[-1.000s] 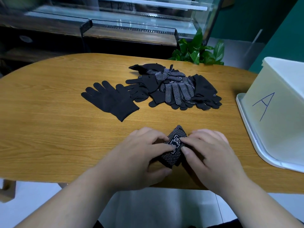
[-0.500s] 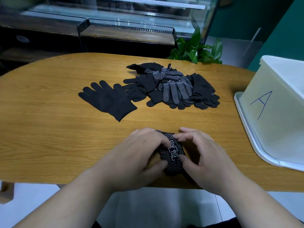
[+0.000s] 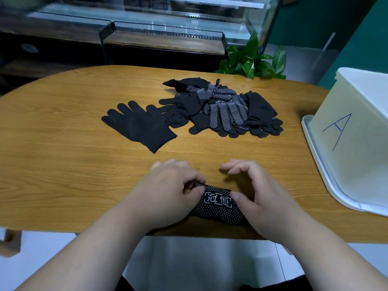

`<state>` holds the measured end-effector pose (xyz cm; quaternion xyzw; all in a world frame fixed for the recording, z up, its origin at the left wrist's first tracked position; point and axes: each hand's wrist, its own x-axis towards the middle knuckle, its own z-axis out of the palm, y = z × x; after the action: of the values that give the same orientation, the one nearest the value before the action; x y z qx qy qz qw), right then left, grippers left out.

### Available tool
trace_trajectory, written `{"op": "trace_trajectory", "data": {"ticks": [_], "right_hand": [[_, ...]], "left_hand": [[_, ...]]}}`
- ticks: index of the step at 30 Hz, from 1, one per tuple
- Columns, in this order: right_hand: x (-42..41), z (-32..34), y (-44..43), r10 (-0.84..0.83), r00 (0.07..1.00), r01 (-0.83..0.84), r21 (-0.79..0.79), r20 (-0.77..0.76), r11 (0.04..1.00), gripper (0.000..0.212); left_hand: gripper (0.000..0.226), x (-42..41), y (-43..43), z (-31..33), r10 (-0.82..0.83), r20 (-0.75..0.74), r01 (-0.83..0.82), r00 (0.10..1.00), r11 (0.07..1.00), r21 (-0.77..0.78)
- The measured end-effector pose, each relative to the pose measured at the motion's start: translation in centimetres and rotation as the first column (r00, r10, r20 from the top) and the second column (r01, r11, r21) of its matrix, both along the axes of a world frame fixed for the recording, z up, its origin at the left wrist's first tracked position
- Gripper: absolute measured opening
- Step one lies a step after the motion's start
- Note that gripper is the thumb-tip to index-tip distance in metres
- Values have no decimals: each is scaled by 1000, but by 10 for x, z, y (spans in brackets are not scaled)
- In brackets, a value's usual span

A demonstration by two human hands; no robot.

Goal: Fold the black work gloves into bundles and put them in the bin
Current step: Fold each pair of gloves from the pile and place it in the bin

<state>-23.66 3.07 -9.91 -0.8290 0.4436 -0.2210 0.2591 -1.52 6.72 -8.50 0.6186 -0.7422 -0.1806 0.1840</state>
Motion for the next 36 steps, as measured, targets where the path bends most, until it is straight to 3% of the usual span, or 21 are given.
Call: {"op": "trace_trajectory", "data": {"ticks": [3,6,14,21,24,26,33,36], "right_hand": [[-3,5,-6,-39,989,30,-59,-141,998,29],[-3,10,-7,-33,969,20,-55,-244,998,32],[1,14,-4,36,965,-36,5,-260,999,25],[5,18,-1,72,994,-61,133,-82,989,24],[1,22,4,68,998,-66,292,4,954,51],[0,24,8,62,998,-66,316,20,946,68],[0,25,7,-14,997,-7,252,80,968,60],[4,24,7,-78,960,-15,326,271,945,63]], "left_hand": [[15,2,1,3,26,-5,-26,1000,999,35],[16,3,2,8,37,-4,-37,999,994,107],[16,-1,11,17,117,-6,-113,993,972,206],[17,3,10,15,275,-308,-199,911,946,256],[17,4,8,13,347,-474,-219,809,927,305],[16,6,6,12,379,-556,-232,740,920,317],[12,5,3,8,419,-683,-173,599,900,400],[14,5,2,7,422,-721,-181,550,903,390]]}}
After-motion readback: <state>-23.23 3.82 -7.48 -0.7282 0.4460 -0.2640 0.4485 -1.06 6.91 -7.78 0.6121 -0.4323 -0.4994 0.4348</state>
